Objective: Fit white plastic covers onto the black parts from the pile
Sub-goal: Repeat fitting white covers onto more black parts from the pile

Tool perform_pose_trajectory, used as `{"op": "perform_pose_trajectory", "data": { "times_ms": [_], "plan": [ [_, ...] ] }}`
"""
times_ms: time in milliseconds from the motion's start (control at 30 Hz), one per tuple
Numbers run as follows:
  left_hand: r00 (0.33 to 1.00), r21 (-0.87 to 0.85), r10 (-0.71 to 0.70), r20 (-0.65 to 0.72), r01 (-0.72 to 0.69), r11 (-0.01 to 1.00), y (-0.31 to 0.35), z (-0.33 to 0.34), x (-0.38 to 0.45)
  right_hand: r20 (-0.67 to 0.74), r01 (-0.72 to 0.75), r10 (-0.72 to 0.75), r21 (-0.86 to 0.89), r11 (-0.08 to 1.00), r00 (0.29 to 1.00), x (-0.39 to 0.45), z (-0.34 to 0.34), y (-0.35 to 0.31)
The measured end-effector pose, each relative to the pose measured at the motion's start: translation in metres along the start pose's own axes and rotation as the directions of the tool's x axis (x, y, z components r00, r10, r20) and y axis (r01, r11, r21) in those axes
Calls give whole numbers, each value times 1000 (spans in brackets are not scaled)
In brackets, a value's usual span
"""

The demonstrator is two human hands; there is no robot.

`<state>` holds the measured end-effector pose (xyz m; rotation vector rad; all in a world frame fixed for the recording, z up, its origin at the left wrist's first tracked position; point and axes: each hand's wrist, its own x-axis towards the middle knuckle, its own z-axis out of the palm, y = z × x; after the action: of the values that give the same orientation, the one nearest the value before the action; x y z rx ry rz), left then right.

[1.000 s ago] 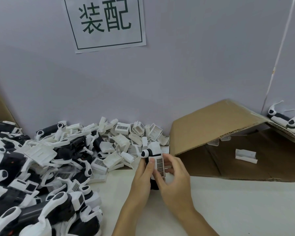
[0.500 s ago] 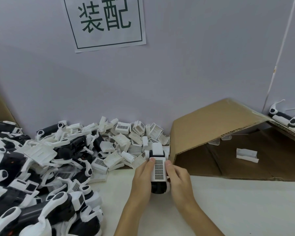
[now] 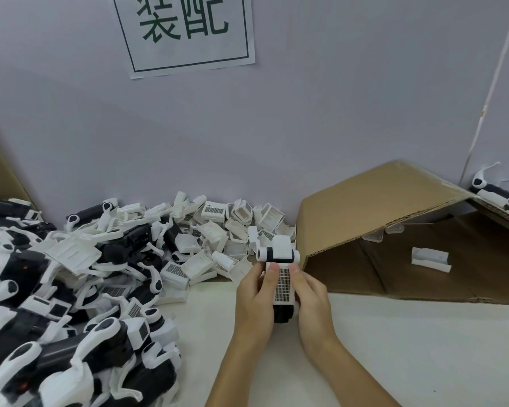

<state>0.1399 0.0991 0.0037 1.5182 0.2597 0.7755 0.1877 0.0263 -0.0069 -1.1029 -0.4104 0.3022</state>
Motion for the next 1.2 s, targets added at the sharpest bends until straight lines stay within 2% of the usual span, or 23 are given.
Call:
{"op": "perform_pose_trajectory", "data": {
  "times_ms": [133, 333, 533, 700, 933, 1200],
  "plan": [
    [1000, -11, 21, 6, -21, 1000, 3, -1, 0, 5, -38, 38, -10, 999, 999, 2, -2, -1],
    [992, -5, -43, -118, 43, 999, 3, 2, 0, 11, -43, 44, -65, 997, 999, 3, -2, -2],
    [984, 3, -83, -157, 85, 996, 4, 6, -1, 2, -83, 83, -50, 995, 997, 3, -4, -3],
    [988, 48, -72, -140, 80, 996, 4, 5, 1, -2, -88, 88, -57, 994, 996, 3, -2, -2],
    [991, -10, -104, -84, 103, 995, 7, 6, -1, -58, -156, 156, -6, 988, 986, 4, -1, 1],
    [996, 107, -53, -67, 60, 992, 8, 5, 0, -50, -96, 93, -84, 992, 994, 5, -3, 1]
  ]
}}
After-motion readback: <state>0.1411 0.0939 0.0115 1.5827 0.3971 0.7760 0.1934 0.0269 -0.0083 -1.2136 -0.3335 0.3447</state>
